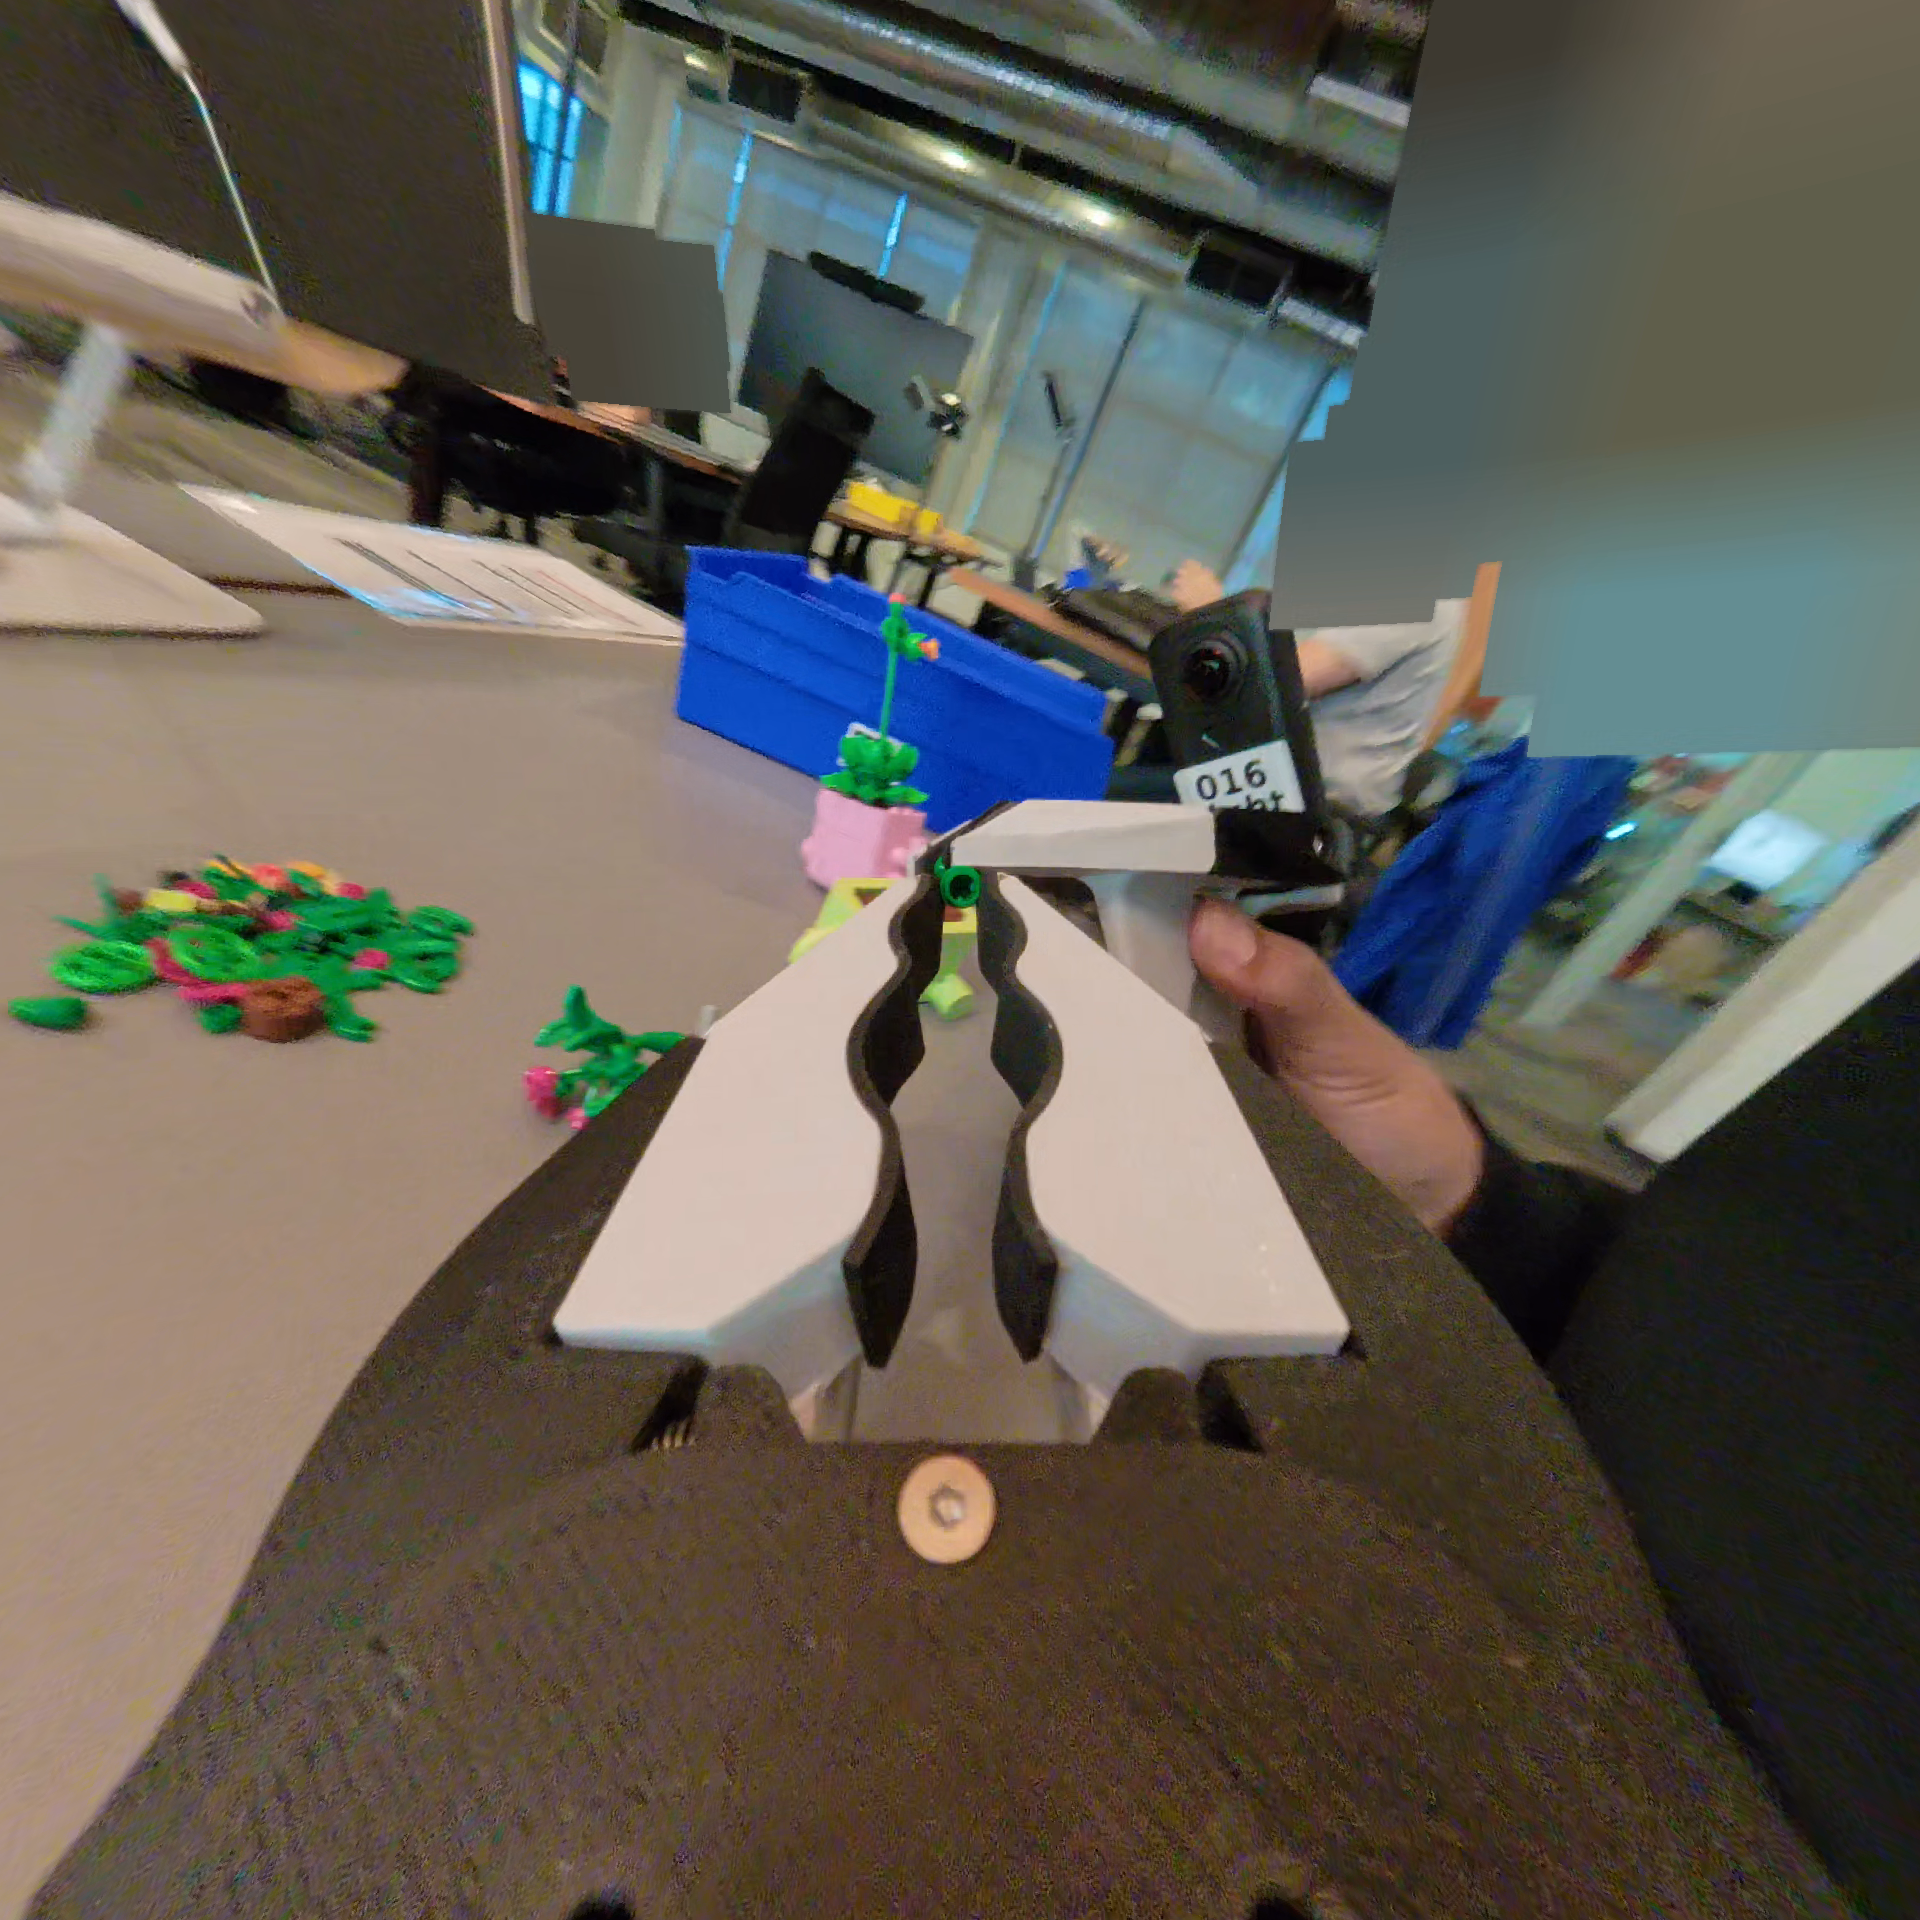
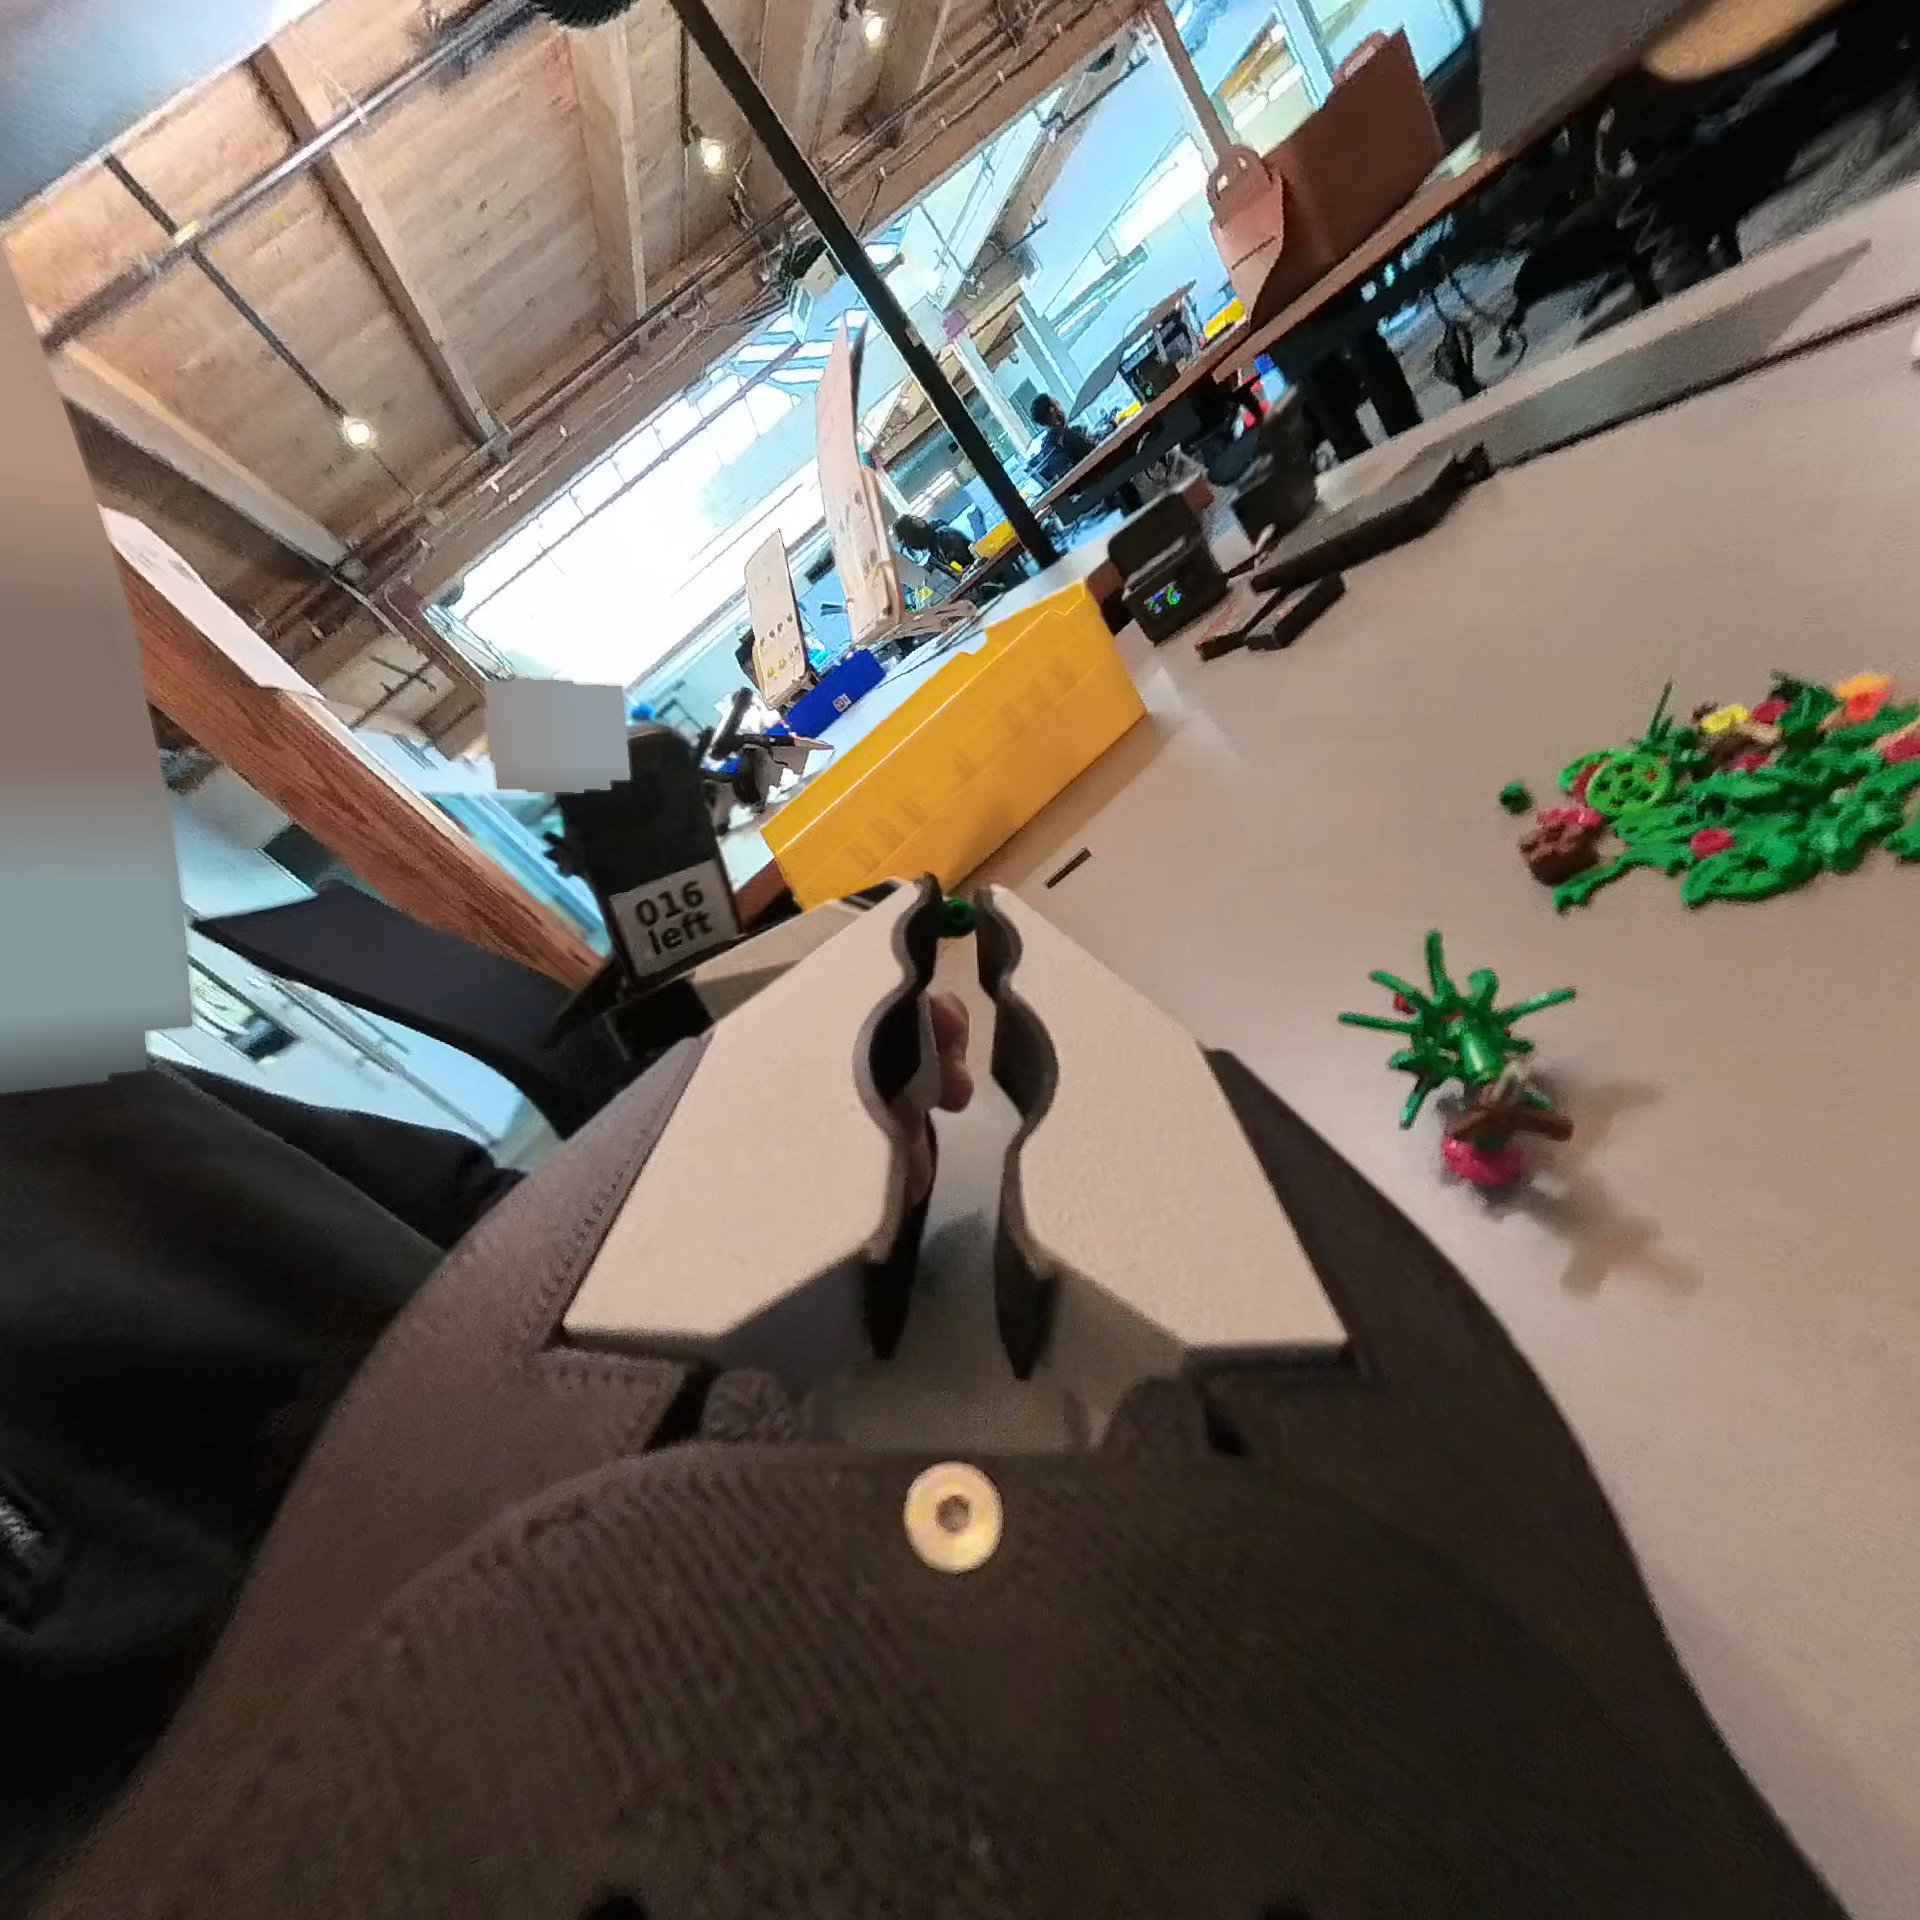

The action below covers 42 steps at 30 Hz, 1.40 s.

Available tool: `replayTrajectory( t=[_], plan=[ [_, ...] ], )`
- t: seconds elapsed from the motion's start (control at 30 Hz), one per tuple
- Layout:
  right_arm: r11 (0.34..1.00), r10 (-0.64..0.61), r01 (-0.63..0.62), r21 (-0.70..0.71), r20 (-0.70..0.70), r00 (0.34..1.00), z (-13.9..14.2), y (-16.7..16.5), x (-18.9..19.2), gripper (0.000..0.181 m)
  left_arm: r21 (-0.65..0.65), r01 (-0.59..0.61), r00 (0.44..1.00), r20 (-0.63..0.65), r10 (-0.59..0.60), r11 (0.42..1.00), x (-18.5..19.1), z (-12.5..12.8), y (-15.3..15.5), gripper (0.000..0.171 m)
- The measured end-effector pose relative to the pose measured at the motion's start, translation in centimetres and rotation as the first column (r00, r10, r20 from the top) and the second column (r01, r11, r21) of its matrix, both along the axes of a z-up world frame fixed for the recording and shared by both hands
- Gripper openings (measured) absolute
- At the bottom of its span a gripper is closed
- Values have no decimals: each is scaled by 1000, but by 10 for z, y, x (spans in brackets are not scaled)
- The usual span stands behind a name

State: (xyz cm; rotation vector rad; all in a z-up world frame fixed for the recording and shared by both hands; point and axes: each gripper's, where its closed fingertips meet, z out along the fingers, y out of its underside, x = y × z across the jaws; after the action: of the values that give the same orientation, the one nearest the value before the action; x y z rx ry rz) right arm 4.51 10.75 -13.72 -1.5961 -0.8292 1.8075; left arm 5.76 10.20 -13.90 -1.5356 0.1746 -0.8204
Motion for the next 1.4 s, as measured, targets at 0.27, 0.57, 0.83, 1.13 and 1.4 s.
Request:
replayTrajectory(
  t=[0.27, 0.57, 0.83, 1.13, 1.4],
  plan=[
    [880, -128, 141, 453, -61, 990, 7, 2, 10, 52, -147, 286, 884, 421, -202, 947, -16, -3, 1, 3],
    [644, -90, 130, 754, -93, 992, -4, -30, 8, 21, -169, 631, 620, 697, -361, 757, -3, -14, -12, 4],
    [642, -94, 144, 753, -108, 990, -3, -29, 12, 18, -159, 680, 592, 694, -409, 715, 4, -13, -19, 4],
    [641, -48, 107, 760, -100, 994, -4, -35, 12, 5, -133, 737, 546, 696, -467, 663, 10, -10, -28, 4],
    [660, 0, 71, 748, -95, 995, -4, -40, 14, 5, -117, 763, 521, 694, -497, 636, 12, -8, -34, 2]
  ],
)
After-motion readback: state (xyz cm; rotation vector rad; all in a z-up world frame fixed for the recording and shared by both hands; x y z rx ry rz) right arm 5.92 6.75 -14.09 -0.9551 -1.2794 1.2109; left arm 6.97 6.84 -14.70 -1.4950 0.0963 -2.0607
